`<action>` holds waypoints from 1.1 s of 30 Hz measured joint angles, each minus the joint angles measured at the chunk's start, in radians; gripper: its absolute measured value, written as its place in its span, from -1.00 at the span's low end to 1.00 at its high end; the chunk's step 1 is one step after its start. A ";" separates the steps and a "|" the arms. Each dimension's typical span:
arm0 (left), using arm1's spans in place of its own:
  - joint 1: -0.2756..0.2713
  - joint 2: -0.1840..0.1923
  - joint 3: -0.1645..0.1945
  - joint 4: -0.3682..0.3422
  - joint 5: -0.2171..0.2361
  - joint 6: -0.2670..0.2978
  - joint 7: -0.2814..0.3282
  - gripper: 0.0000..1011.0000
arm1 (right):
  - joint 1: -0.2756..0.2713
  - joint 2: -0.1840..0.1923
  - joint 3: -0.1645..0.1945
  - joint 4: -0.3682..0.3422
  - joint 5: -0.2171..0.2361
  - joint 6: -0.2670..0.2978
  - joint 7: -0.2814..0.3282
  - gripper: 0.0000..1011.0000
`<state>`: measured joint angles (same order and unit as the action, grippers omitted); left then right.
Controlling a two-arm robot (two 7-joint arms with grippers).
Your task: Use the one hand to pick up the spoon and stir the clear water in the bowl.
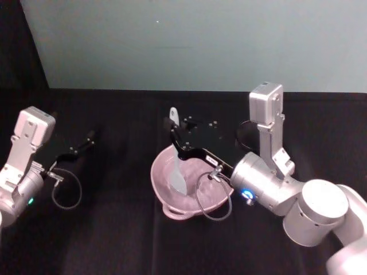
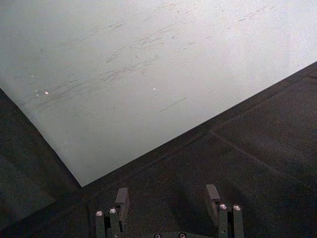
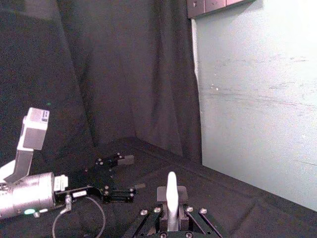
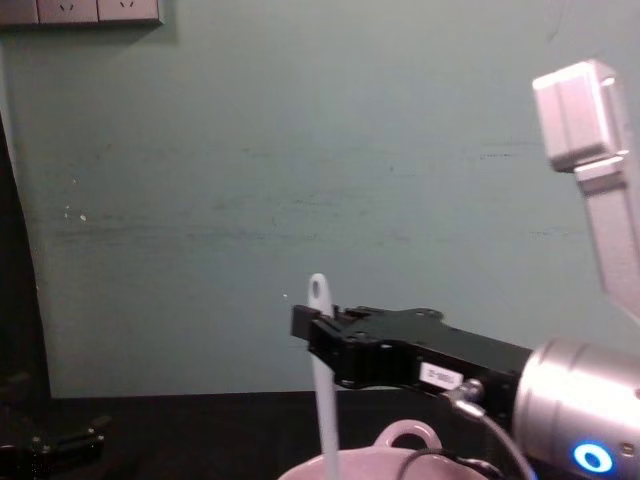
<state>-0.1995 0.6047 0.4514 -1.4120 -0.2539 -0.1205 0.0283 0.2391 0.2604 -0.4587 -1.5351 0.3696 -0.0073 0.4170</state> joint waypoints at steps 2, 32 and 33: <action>0.000 0.000 0.000 0.000 0.000 0.000 0.000 1.00 | 0.015 -0.013 -0.010 0.019 0.001 -0.005 0.004 -0.76; 0.000 0.000 0.000 0.000 0.000 0.000 0.000 1.00 | 0.060 0.041 0.094 0.077 -0.001 -0.002 -0.038 -0.76; 0.000 0.000 0.000 0.000 0.000 0.000 0.000 1.00 | 0.050 0.050 0.094 0.059 -0.004 0.006 -0.038 -0.76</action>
<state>-0.1995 0.6047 0.4514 -1.4120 -0.2539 -0.1205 0.0283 0.2891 0.3104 -0.3644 -1.4764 0.3660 -0.0016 0.3788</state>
